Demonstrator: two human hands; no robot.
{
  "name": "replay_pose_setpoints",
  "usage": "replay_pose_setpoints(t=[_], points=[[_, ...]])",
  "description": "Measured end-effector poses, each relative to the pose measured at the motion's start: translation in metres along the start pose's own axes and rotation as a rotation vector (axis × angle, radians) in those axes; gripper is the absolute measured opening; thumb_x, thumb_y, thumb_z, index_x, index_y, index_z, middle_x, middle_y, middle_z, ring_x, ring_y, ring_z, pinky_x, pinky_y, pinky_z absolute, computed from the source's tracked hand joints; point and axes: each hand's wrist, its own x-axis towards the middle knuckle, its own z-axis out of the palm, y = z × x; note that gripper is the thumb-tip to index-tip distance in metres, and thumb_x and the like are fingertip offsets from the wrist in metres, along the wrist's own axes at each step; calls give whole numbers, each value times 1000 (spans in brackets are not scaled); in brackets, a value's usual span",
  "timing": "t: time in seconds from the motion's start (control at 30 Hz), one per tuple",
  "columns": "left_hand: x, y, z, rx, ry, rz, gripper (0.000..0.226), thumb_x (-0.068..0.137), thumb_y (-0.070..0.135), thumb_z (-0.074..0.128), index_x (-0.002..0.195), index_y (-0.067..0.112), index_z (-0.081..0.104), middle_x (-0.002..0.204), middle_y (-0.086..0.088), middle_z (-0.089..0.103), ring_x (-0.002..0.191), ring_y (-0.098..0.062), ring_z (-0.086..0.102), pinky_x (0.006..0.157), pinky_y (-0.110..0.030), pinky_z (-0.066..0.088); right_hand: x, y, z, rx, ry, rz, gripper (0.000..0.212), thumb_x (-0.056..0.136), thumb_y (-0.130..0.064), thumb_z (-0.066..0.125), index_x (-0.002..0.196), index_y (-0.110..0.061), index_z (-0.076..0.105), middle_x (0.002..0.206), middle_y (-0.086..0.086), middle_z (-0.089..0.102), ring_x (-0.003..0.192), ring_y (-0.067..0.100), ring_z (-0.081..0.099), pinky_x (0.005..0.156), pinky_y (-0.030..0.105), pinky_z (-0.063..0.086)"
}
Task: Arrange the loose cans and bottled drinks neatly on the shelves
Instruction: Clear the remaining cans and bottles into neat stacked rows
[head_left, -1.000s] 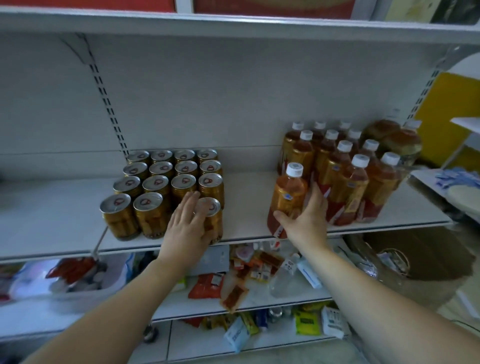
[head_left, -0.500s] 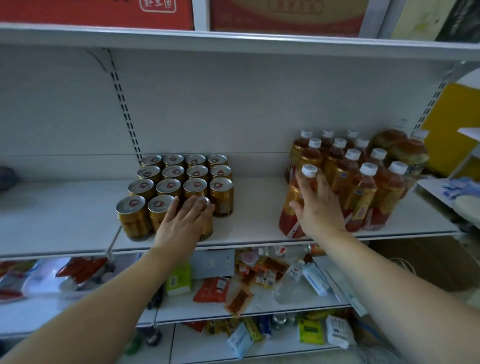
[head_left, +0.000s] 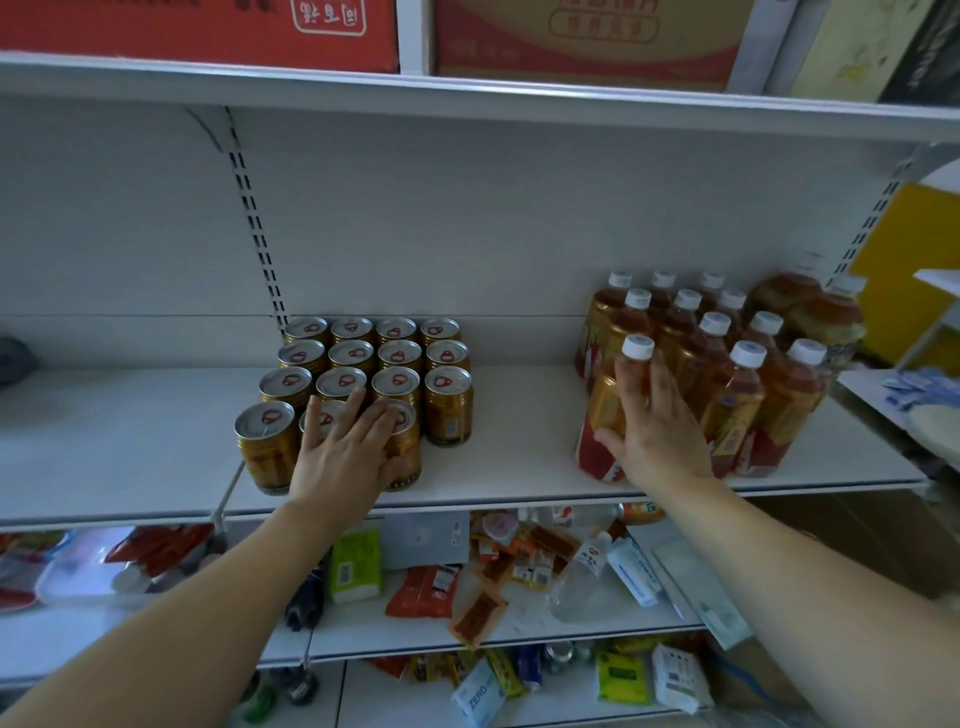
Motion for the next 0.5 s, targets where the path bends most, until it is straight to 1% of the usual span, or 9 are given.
replay_pose_setpoints(t=[0.07, 0.17, 0.23, 0.3, 0.4, 0.47, 0.5], points=[[1, 1, 0, -7, -1, -23, 56, 82, 46, 57, 128, 14, 57, 134, -2, 57, 136, -30, 38, 111, -48, -10, 2, 2, 0, -2, 8, 13, 101, 90, -44, 61, 152, -24, -15, 160, 18, -8, 149, 31, 4, 117, 39, 17], [2, 1, 3, -16, 9, -28, 55, 80, 42, 63, 127, 15, 57, 133, -2, 58, 135, -31, 39, 111, -48, -10, 6, 4, 0, -26, 9, 5, 101, 90, -42, 61, 152, -24, -17, 160, 18, -7, 149, 31, 5, 117, 39, 15], [2, 2, 3, -22, 16, -33, 55, 78, 39, 68, 126, 15, 58, 132, -3, 58, 134, -31, 41, 111, -48, -7, 8, 6, 2, -62, 25, -7, 102, 89, -41, 62, 152, -21, -15, 160, 20, -3, 148, 32, 7, 118, 38, 12], [2, 3, 4, -39, 21, -36, 55, 77, 36, 71, 126, 14, 58, 131, -4, 59, 132, -31, 44, 110, -50, 2, 9, 7, 4, -87, 38, 7, 102, 89, -41, 63, 153, -20, -14, 160, 20, -1, 148, 33, 7, 118, 39, 8], [1, 4, 6, -61, 24, -40, 53, 78, 33, 72, 125, 13, 59, 130, -6, 59, 127, -31, 50, 103, -52, 23, 11, 9, 6, -127, 34, 32, 102, 91, -41, 59, 150, -19, -21, 160, 19, -6, 149, 33, 1, 117, 38, -1], [1, 3, 6, -70, 15, -42, 50, 82, 37, 61, 125, 13, 59, 130, -6, 59, 124, -30, 52, 97, -54, 37, 11, 11, 7, -141, 45, 66, 99, 92, -38, 57, 150, -17, -21, 160, 18, -11, 149, 32, -4, 117, 39, -3], [1, 3, 6, -75, 1, -43, 52, 82, 41, 53, 125, 13, 58, 131, -6, 59, 124, -29, 53, 95, -54, 39, 12, 12, 7, -134, 53, 88, 98, 92, -36, 57, 151, -16, -19, 160, 17, -12, 149, 32, -4, 118, 40, -1]])
